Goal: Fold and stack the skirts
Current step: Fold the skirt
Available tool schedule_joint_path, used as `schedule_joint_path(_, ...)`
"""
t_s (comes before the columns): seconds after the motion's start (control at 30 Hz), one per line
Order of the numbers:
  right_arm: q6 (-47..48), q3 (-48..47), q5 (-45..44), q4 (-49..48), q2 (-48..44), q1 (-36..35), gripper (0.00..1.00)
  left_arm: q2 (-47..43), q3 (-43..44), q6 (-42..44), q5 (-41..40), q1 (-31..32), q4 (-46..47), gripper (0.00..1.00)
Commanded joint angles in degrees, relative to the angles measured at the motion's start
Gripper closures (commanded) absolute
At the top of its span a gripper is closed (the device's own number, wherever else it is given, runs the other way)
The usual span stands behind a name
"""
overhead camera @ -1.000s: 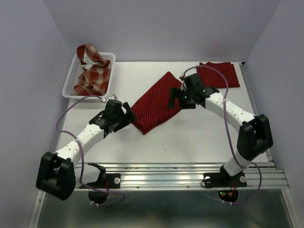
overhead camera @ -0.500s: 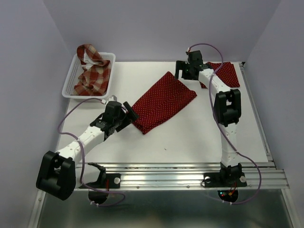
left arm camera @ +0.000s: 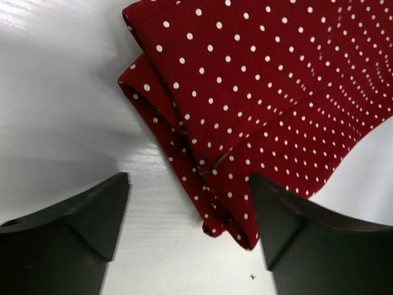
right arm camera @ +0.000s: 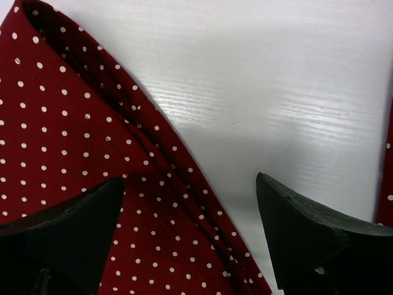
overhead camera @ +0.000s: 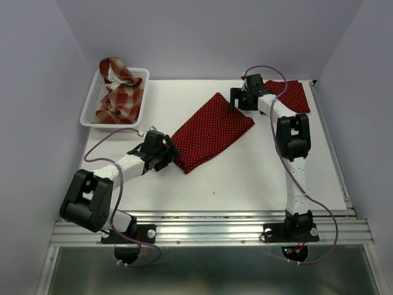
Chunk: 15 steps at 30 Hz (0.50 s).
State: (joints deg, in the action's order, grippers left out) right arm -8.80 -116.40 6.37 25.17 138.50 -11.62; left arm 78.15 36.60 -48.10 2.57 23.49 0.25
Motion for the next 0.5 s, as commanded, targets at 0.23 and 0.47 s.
schedule_joint_path(0.23,-2.09,15.57,-1.0,-2.83,-7.44,-0.34,0.62,14.38,13.58,2.39,-7.31,-0.9,-2.79,0.66)
schedule_joint_path(0.47,-9.39,32.44,-8.3,-5.74,-17.81,-0.34,0.7,19.4,21.05,9.5,-8.54,-3.62,-4.82,0.75)
